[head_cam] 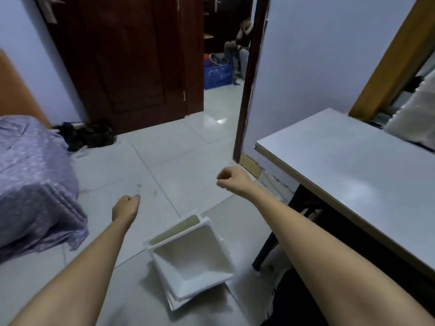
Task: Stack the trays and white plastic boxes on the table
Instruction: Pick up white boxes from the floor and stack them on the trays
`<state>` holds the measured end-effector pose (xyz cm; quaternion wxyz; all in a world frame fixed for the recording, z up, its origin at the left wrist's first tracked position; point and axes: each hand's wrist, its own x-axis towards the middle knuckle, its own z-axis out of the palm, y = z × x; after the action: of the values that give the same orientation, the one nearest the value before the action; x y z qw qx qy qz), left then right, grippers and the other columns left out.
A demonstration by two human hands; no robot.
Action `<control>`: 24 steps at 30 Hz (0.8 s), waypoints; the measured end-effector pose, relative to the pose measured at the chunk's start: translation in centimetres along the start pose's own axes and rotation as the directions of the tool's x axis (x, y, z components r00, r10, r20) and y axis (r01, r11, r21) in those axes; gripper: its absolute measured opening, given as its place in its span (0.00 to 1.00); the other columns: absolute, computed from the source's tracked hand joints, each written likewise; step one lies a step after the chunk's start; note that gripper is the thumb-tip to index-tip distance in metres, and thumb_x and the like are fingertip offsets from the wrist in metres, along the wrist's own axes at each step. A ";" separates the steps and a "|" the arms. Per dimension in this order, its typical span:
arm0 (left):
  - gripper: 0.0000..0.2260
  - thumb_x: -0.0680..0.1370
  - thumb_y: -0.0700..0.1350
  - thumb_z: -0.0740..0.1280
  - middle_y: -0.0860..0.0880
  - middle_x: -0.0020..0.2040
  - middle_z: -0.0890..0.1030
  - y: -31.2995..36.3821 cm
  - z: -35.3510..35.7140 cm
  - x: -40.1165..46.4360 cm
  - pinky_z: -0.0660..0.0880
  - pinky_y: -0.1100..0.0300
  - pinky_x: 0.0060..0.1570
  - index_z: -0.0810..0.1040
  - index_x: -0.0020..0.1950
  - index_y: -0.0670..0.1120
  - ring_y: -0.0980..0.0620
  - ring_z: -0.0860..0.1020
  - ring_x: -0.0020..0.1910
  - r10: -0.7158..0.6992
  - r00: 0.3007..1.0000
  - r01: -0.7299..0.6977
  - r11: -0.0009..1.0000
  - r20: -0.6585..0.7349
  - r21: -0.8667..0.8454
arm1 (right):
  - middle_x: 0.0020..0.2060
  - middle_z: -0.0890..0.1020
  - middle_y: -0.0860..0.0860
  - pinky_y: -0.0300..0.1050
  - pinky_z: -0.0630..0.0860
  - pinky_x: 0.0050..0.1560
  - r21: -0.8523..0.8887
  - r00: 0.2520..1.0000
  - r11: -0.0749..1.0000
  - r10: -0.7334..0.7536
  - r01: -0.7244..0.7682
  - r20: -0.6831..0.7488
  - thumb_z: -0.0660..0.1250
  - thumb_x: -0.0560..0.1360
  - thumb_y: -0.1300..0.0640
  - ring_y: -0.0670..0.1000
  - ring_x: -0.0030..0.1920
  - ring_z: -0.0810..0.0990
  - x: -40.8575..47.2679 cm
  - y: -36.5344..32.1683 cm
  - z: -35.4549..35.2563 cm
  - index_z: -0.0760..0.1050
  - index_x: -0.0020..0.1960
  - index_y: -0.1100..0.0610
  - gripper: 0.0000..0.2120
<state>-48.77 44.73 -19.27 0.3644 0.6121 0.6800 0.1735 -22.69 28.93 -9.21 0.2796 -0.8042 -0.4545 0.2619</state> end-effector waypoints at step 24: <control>0.18 0.73 0.38 0.60 0.35 0.60 0.76 -22.1 20.3 4.2 0.72 0.47 0.56 0.71 0.62 0.34 0.39 0.74 0.56 -0.479 0.802 0.544 0.832 0.356 -0.108 | 0.70 0.69 0.60 0.50 0.69 0.65 -0.264 0.804 0.905 0.420 -0.335 0.420 0.64 0.76 0.59 0.60 0.67 0.71 3.5 20.7 18.9 0.58 0.76 0.57 0.31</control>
<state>-49.93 40.31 -49.27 0.5622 0.3834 0.7318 0.0374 -21.79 27.10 -37.44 0.0312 -0.8129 -0.3599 0.4568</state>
